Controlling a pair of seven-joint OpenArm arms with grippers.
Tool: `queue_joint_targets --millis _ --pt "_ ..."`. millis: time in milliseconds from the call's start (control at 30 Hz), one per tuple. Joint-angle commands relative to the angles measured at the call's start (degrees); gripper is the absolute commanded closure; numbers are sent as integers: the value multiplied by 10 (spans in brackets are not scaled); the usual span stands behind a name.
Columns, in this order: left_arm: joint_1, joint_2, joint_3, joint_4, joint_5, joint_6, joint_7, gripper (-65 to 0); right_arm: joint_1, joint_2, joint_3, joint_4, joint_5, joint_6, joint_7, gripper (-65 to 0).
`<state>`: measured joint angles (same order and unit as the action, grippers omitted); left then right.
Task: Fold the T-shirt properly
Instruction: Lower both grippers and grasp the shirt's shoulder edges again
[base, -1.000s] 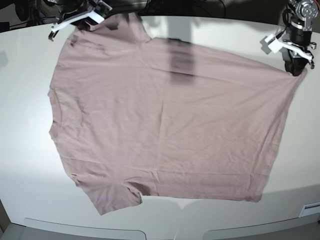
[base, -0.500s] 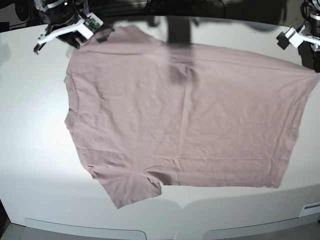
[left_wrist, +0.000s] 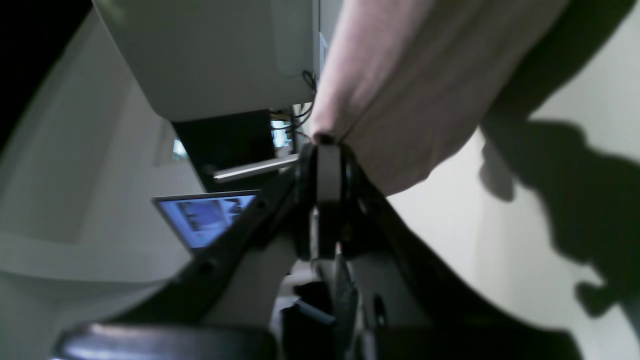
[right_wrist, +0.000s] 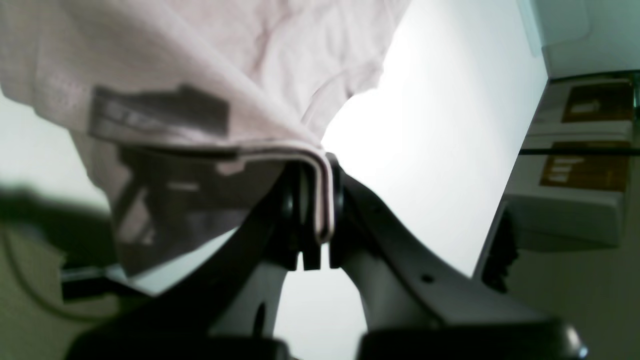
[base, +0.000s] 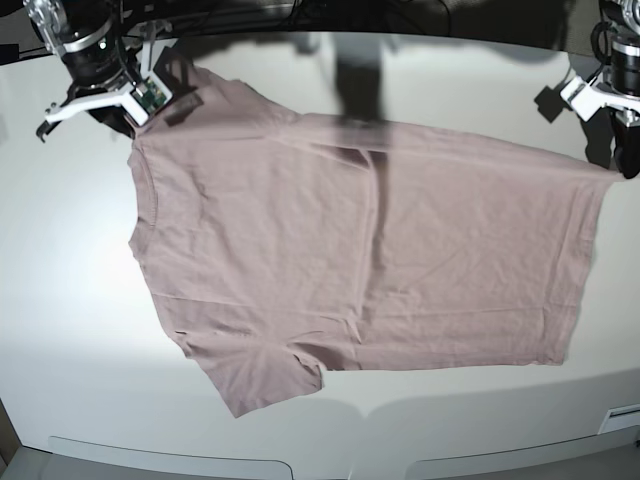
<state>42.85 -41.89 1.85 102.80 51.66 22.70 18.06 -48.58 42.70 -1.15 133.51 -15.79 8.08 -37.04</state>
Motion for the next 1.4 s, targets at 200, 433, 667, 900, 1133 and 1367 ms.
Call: queue_joint_targets --millis 200,433,667,900,1133,1367 --pt "-55 17 -6 8 -56 5 -35 0 22 -19 3 11 43 32 5 0" --pt "-104 46 -6 8 -115 -42 -48 0 81 -67 3 10 93 76 5 0" --pt "-125 52 -6 8 -165 -45 -49 0 127 -79 3 -13 127 76 2 0" --pt "-126 60 -6 3 -177 -97 -55 0 180 -79 0 -102 160 100 5 0" --pt "-161 60 -6 -65 -179 -100 -80 0 226 -79 0 -112 190 124 10 0" --pt "-219 71 -6 -135 -238 -143 -113 0 261 -79 0 -122 221 140 11 0"
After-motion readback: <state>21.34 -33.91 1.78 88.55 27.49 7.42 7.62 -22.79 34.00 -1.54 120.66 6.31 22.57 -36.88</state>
